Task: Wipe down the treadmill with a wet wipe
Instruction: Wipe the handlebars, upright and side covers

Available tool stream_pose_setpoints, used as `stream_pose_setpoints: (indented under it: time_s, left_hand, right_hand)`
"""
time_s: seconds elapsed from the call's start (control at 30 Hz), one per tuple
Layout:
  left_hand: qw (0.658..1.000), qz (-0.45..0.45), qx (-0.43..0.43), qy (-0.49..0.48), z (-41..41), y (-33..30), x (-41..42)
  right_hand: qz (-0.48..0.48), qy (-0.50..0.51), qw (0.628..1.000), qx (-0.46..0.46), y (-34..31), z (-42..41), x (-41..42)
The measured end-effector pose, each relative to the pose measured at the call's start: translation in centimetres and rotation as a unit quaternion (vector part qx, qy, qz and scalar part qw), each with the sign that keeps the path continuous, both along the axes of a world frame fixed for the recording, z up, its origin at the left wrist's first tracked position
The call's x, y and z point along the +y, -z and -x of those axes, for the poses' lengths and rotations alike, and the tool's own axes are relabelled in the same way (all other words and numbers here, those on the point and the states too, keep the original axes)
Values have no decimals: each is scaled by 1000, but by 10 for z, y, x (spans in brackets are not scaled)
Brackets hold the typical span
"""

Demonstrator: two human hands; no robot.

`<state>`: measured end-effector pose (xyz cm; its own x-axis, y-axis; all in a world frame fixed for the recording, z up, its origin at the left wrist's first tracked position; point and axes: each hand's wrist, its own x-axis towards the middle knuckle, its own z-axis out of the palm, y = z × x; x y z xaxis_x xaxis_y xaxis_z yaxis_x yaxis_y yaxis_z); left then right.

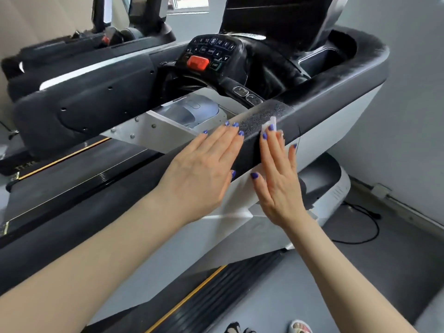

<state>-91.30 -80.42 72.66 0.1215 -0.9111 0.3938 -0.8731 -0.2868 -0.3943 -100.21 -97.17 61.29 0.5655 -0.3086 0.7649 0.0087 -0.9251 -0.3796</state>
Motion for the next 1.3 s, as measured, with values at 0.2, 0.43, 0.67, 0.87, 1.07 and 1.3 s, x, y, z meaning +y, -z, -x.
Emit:
stream_pose_setpoints:
  time_s: [0.2,0.43,0.67,0.87,1.07,1.3]
  left_hand:
    - [998,-42,1,45,-11,-8,-13]
    - [996,-65,10,58,-10,-12,-35]
    - [996,-67,-7,56,-10,-9,-38]
    - [996,-67,-21,59,-9,-10,-38]
    - [993,-81,-60,66,-2,-6,-58]
    - [987,-89,-124,40,1,-2,-74]
  right_hand:
    - [79,3,995,55,36,17,-39]
    - [110,11,993,29,30,11,-66]
    - [-21,17,1000,15,50,3,-60]
    - [-13,29,997,71,113,9,-32]
    - [76,37,996,21,79,0,-59]
    - [180,23,978,101,136,21,-102]
